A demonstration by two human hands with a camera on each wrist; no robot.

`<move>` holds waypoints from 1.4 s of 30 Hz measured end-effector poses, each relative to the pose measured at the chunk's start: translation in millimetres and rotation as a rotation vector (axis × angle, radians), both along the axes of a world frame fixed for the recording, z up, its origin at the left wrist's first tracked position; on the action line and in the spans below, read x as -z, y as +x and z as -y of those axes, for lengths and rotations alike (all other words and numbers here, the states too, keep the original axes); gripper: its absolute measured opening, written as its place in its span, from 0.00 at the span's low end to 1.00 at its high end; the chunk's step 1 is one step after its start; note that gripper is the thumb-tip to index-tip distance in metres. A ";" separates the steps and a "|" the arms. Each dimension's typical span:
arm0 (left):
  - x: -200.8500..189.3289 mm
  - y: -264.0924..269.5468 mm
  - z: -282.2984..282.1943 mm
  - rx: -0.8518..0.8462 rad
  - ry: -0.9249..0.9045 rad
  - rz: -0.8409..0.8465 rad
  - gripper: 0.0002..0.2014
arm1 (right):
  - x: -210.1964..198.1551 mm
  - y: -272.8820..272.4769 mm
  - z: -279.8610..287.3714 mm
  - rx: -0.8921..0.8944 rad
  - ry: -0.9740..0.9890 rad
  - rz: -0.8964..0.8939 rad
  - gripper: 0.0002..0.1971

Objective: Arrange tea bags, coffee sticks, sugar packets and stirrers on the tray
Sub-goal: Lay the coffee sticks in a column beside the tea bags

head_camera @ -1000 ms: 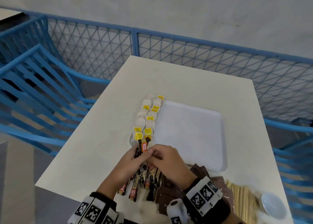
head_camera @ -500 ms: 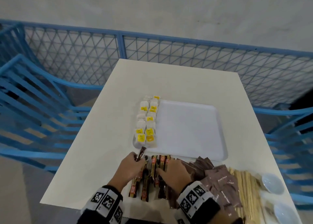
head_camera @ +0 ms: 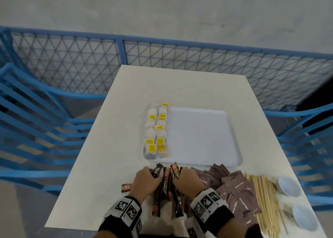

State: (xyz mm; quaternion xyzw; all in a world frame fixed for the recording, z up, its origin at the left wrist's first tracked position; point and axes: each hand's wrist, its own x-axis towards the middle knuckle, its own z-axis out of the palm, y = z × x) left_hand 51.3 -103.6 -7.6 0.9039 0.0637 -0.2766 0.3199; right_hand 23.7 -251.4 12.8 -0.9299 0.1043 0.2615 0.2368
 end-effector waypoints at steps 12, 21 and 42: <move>-47.8 10.0 -1.0 -0.270 -0.727 -0.162 0.10 | -41.4 12.1 5.2 0.070 0.436 0.174 0.13; -45.3 11.3 -10.4 -0.215 -0.681 -0.080 0.16 | -46.1 11.4 -13.5 -0.130 0.510 0.229 0.08; 5.8 -0.4 -64.4 0.382 0.094 0.157 0.11 | 5.6 -2.5 -57.7 -0.423 -0.048 -0.071 0.21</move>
